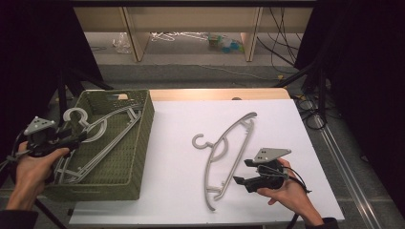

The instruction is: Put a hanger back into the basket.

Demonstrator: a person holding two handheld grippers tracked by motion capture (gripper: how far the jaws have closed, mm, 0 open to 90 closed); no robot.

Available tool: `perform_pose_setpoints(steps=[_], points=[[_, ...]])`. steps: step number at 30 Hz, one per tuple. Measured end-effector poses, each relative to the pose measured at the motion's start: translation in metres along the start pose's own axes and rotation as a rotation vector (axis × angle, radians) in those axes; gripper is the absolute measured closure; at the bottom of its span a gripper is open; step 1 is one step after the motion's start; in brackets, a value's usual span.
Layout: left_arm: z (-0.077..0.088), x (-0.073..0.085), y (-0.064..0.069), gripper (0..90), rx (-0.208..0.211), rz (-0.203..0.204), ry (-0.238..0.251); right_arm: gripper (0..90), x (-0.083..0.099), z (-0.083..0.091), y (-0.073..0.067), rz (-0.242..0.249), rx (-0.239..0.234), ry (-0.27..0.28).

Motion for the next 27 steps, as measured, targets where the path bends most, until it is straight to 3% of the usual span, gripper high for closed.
perform_pose_setpoints(steps=[1, 2, 4, 5, 7, 8, 12, 13, 14, 17, 25, 27], points=[[0.009, 0.0, 0.01, 35.8, 0.033, 0.008, 0.036, 28.8, -0.001, 0.0, 0.001, 0.005, 0.007, 0.016], [0.009, 0.0, 0.01, 35.1, 0.033, 0.008, 0.036, 28.8, -0.001, 0.0, 0.001, 0.005, 0.007, 0.016], [0.024, 0.001, 0.032, 33.9, 0.096, 0.016, 0.083, 28.3, 0.0, 0.0, 0.002, -0.009, 0.021, 0.033], [0.024, 0.001, 0.032, 33.0, 0.096, 0.016, 0.083, 28.3, 0.0, 0.001, 0.002, -0.02, 0.02, 0.033], [0.034, 0.004, 0.055, 31.1, 0.175, 0.007, 0.107, 28.2, 0.0, 0.0, 0.002, -0.021, 0.03, 0.04], [0.034, 0.004, 0.055, 30.5, 0.175, 0.007, 0.107, 28.2, 0.0, 0.0, 0.002, -0.021, 0.03, 0.04], [0.042, 0.01, 0.091, 28.3, 0.268, 0.006, 0.135, 27.9, 0.0, -0.002, 0.002, -0.029, 0.033, 0.042], [0.043, 0.012, 0.102, 27.0, 0.31, -0.007, 0.154, 27.9, 0.001, -0.002, 0.002, -0.03, 0.034, 0.045], [0.043, 0.012, 0.102, 26.5, 0.31, -0.007, 0.154, 27.9, 0.001, -0.002, 0.002, -0.03, 0.034, 0.045], [0.046, 0.014, 0.12, 25.7, 0.355, -0.041, 0.189, 27.9, 0.001, -0.001, 0.003, -0.034, 0.045, 0.06], [0.047, 0.024, 0.143, 22.3, 0.413, -0.051, 0.21, 27.6, 0.002, -0.003, 0.003, -0.041, 0.03, 0.076], [0.046, 0.03, 0.152, 20.1, 0.438, -0.089, 0.22, 27.4, 0.002, -0.004, 0.004, -0.031, 0.037, 0.079]])
Point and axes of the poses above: each handheld gripper's, and its own axes: z roughly backward along the jaws, x roughly out of its underside, y roughly to its right, the point moved 1 cm from there along -z, roughly forward along the jaws, and after that the axes turned 14 degrees about -x, right-handed, at the moved point
